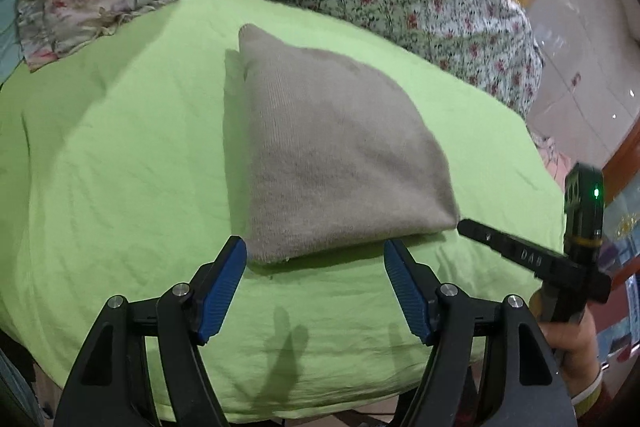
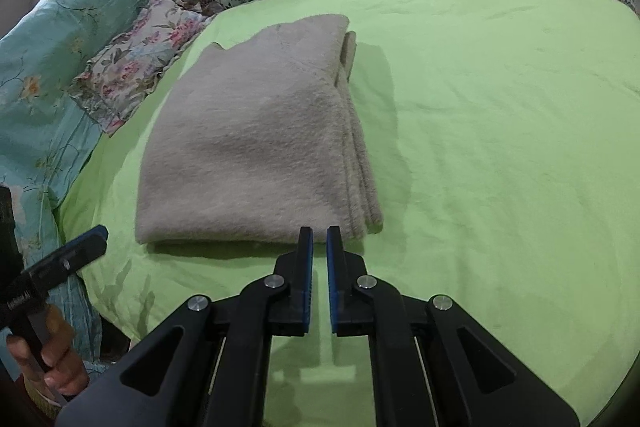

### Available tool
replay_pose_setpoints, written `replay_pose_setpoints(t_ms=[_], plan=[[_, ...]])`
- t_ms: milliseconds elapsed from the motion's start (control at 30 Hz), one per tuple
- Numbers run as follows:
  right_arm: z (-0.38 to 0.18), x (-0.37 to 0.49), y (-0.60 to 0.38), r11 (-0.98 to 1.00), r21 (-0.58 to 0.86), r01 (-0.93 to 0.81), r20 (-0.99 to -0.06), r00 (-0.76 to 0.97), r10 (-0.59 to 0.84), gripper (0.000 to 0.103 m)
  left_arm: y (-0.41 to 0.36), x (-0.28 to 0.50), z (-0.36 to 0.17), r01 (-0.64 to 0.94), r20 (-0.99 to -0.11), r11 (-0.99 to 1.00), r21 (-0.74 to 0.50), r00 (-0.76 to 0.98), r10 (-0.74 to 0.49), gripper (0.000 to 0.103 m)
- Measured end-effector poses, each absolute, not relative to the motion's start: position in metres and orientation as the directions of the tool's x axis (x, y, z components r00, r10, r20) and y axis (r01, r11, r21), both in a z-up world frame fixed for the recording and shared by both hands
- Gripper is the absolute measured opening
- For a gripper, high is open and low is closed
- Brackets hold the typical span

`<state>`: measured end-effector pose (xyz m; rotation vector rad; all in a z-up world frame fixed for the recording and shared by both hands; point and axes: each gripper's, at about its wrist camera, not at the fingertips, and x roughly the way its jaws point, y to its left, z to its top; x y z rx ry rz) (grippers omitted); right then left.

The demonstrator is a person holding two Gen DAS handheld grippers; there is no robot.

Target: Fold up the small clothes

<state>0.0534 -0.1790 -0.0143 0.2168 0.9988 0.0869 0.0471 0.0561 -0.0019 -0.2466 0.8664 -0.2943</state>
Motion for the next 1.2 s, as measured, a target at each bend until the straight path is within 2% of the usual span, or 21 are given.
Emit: replay_pose_setpoints(t_ms=[200,233,333,367,733,933,1067,1200], plan=[[-0.003,0.037,-0.168,0.975,0.221,-0.012,-0.808,0.558,0.190,0.009,0.055,0.028,0.001,0.120,-0.720,0.955,-0.272,0.632,-0.285,0.076],[-0.001,0.035,-0.167,0.975,0.222,-0.019,-0.805,0.560,0.194,0.012,0.053,0.025,0.000,0.118,-0.725,0.957,-0.266,0.630,-0.279,0.078],[0.002,0.022,-0.165,0.975,0.219,-0.030,-0.800,0.567,0.197,0.036,0.049,0.016,-0.005,0.114,-0.737,0.965,-0.237,0.626,-0.255,0.082],[0.002,0.017,-0.165,0.976,0.214,-0.031,-0.798,0.570,0.193,0.039,0.048,0.013,-0.006,0.112,-0.740,0.968,-0.226,0.626,-0.245,0.083],[-0.017,-0.018,-0.176,0.972,0.233,0.005,-0.824,0.533,0.195,0.047,0.041,0.004,-0.014,0.105,-0.780,0.980,-0.169,0.593,-0.199,0.090],[-0.017,-0.022,-0.179,0.971,0.237,0.008,-0.817,0.543,0.195,0.061,0.030,0.003,-0.011,0.088,-0.799,0.995,-0.041,0.595,-0.085,0.100],[-0.017,-0.021,-0.181,0.972,0.235,0.004,-0.815,0.545,0.195,0.067,0.030,0.004,-0.012,0.084,-0.803,0.996,-0.018,0.593,-0.065,0.101],[-0.019,-0.017,-0.179,0.973,0.231,-0.003,-0.825,0.530,0.197,0.068,0.032,0.007,-0.017,0.081,-0.813,0.996,-0.024,0.579,-0.066,0.101]])
